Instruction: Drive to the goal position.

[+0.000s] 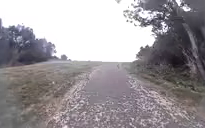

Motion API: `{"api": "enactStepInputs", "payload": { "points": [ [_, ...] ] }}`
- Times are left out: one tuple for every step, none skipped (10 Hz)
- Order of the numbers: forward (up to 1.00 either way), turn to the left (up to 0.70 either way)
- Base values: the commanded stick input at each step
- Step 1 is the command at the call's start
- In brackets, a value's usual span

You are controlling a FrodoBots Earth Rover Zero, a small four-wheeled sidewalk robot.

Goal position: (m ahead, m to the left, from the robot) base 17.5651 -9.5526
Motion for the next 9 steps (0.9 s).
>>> {"api": "enactStepInputs", "payload": {
  "points": [
    [0.6,0.0],
    [0.6,0.0],
    [0.6,0.0],
    [0.6,0.0],
    [0.6,-0.01],
    [0.6,-0.07],
    [0.6,-0.14],
    [0.6,0.0],
    [0.6,0.0]
  ]
}}
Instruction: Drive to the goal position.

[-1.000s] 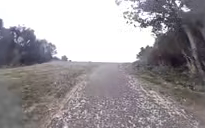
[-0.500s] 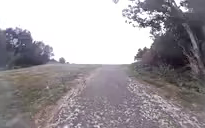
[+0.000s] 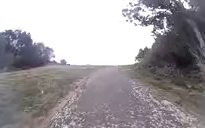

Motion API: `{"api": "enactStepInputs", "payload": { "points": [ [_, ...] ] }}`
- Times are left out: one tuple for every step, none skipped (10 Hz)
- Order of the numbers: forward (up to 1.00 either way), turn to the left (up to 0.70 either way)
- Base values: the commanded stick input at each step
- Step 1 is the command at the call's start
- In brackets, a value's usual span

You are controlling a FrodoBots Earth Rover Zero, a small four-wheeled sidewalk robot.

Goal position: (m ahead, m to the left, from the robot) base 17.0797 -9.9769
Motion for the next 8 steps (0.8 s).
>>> {"api": "enactStepInputs", "payload": {
  "points": [
    [0.6,0.0],
    [0.6,0.0],
    [0.6,0.0],
    [0.6,0.0],
    [0.6,0.0],
    [0.6,-0.02],
    [0.6,-0.04],
    [0.6,0.0]
  ]
}}
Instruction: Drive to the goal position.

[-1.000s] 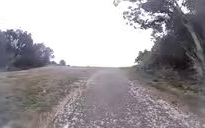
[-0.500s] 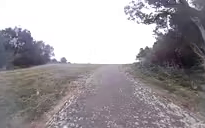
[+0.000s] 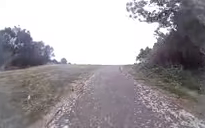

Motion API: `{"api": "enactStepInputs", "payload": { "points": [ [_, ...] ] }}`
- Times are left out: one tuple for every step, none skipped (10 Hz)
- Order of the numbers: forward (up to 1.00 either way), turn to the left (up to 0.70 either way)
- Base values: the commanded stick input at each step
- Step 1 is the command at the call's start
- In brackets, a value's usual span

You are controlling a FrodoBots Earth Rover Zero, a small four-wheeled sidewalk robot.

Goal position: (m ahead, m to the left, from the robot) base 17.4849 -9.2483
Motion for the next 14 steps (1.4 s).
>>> {"api": "enactStepInputs", "payload": {
  "points": [
    [0.6,0.0],
    [0.6,0.0],
    [0.6,0.0],
    [0.6,0.0],
    [0.6,0.0],
    [0.6,0.0],
    [0.6,0.0],
    [0.6,0.0],
    [0.6,0.0],
    [0.6,0.0],
    [0.6,0.0],
    [0.6,0.0],
    [0.6,-0.01],
    [0.6,-0.05]
  ]
}}
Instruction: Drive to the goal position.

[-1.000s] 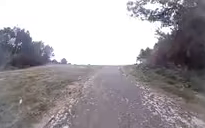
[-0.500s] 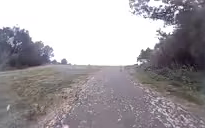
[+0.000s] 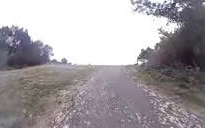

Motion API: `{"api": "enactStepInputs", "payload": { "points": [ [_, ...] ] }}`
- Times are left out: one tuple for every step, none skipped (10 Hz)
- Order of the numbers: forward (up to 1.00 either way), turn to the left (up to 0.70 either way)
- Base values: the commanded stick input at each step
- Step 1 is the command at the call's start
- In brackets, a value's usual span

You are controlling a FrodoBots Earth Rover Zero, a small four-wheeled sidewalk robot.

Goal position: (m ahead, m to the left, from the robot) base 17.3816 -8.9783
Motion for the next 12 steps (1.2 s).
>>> {"api": "enactStepInputs", "payload": {
  "points": [
    [0.6,-0.09],
    [0.6,-0.15],
    [0.6,-0.15],
    [0.6,-0.15],
    [0.6,-0.15],
    [0.6,-0.15],
    [0.6,-0.15],
    [0.6,-0.15],
    [0.6,-0.15],
    [0.6,-0.15],
    [0.6,-0.15],
    [0.6,-0.15]
  ]
}}
